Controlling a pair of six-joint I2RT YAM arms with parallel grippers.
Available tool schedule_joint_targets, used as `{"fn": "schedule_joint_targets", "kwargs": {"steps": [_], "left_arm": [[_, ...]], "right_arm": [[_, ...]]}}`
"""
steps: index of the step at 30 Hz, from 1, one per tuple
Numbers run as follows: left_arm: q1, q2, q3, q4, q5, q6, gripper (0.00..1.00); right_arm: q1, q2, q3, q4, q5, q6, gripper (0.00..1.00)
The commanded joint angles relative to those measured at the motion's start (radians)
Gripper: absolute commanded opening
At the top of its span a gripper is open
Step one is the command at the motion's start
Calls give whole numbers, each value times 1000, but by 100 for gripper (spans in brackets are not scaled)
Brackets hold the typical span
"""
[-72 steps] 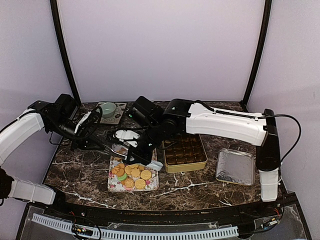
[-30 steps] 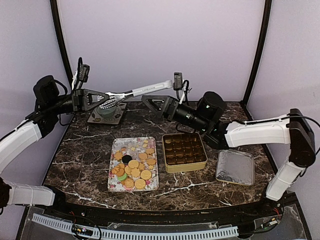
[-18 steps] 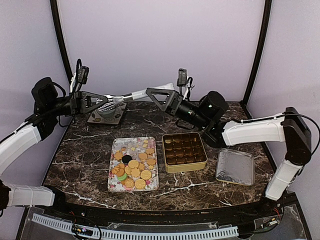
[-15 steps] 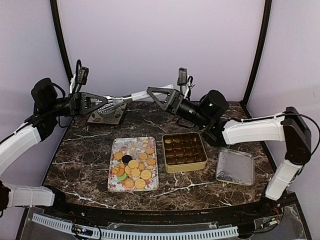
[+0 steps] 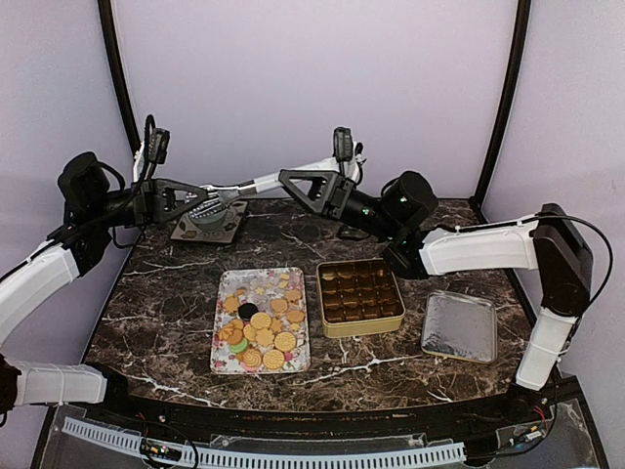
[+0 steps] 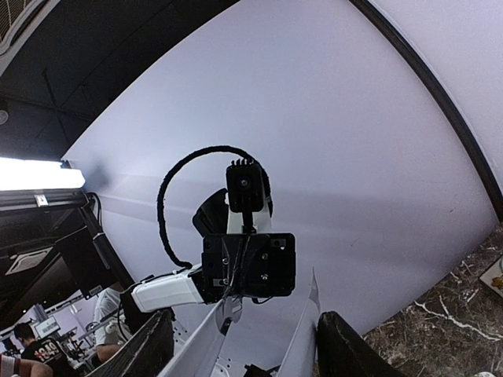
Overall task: Pack the cookies
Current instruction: Pass from the left arm to the right
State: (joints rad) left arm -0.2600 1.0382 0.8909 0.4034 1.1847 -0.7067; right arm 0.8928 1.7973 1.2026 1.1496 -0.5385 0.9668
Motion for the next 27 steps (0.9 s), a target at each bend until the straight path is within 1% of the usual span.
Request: {"fn": "schedule_joint_targets", "kwargs": {"steps": [1,6,10,14,16,17,20,23,27], "left_arm": [[-5,-18,-4,48,19,19,0],[-5,-21,-7,24,24,56,0],[-5,-23,-10,-44,6,127,0],[-5,-23,1,-169,-27,222,4],[-5,-23,7,-225,-43,263,13],[-5,-24,13,-256,-50,293,21],[-4,-24,33,-358,-81,378,37],[8,-20,68,-496,-148,475,48],[74,10,96,-626,-181,560,59]], "right_arm": [[12,-4,35,20,-52,7,56],[11,-24,27,-14,-53,-16,47],[11,-65,13,-115,-15,-87,44],[11,-112,8,-253,39,-195,43],[12,-140,7,-323,66,-248,42],[13,-150,5,-357,88,-270,41],[12,-185,-13,-449,135,-334,37],[14,-221,-37,-523,179,-391,35],[39,-236,-43,-660,271,-480,29]]}}
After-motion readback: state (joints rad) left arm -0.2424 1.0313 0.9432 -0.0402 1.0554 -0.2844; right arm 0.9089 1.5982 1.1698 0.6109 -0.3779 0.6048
